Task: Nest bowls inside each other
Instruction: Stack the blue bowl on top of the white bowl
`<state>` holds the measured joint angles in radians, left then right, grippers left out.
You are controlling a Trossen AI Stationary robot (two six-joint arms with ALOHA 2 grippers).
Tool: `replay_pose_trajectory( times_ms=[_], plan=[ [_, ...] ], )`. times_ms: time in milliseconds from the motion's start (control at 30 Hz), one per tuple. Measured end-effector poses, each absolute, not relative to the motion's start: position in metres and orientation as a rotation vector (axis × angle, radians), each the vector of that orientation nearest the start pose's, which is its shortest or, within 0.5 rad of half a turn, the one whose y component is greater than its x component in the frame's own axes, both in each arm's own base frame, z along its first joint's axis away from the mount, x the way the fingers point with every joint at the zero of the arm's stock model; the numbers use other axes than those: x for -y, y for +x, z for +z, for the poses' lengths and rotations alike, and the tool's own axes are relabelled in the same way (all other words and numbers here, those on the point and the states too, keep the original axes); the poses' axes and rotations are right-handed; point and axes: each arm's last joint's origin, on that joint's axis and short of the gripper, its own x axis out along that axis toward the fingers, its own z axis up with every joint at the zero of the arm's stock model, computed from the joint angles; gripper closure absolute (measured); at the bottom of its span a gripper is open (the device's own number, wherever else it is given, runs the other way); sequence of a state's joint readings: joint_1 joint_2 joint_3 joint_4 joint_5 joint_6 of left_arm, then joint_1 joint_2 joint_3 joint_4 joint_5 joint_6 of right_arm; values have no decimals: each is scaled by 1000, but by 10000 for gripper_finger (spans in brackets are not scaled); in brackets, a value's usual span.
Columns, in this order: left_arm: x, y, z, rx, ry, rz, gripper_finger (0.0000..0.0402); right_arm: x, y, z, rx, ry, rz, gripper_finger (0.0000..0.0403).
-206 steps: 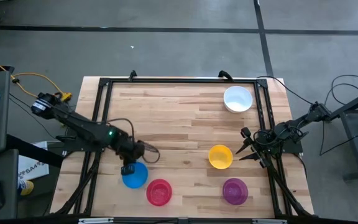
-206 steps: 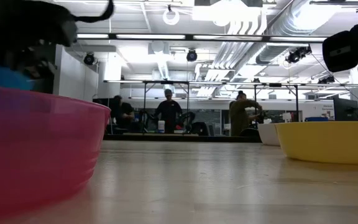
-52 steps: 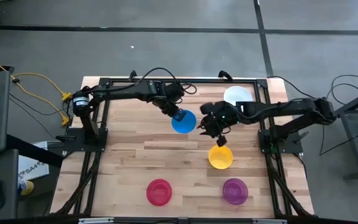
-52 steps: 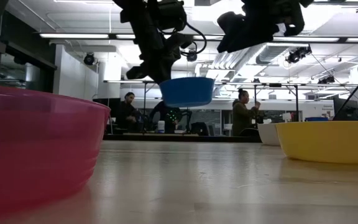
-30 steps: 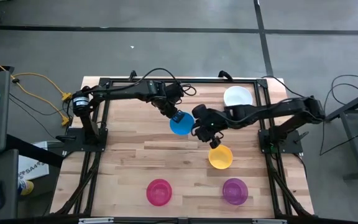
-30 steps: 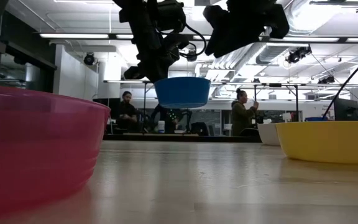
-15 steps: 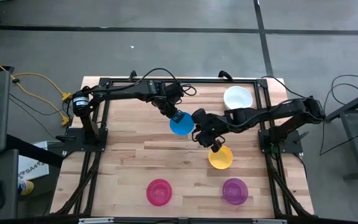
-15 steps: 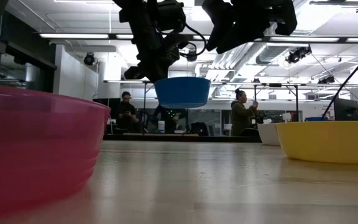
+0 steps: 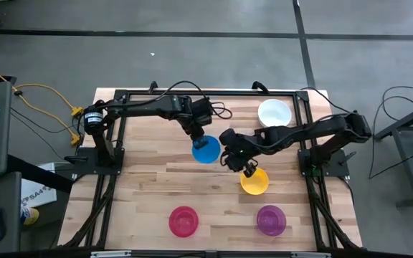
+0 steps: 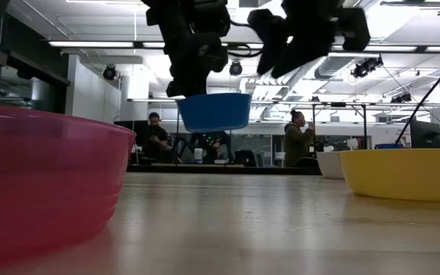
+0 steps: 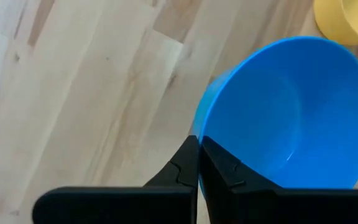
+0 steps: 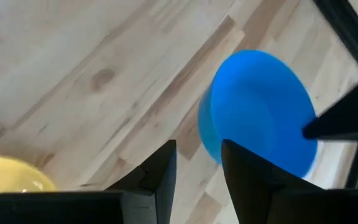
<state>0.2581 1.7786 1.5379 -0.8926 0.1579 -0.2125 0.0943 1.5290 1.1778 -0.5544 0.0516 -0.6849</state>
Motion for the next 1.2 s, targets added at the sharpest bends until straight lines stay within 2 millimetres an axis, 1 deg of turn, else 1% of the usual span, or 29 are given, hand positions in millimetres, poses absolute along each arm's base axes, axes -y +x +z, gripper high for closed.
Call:
replay_pose_trajectory(
  times_ms=[100,233,567,1200],
  plan=[
    [-88,357,274,-1102,-415,186,401,-30,321,256,-877,-719,357,282],
    [-85,358,274,-1104,-394,164,401,-32,322,255,-882,-748,350,282],
    [-76,361,275,-1099,-366,131,401,-32,325,257,-853,-778,335,282],
    [-75,361,275,-1098,-372,133,401,-33,328,259,-809,-794,339,282]
  ],
)
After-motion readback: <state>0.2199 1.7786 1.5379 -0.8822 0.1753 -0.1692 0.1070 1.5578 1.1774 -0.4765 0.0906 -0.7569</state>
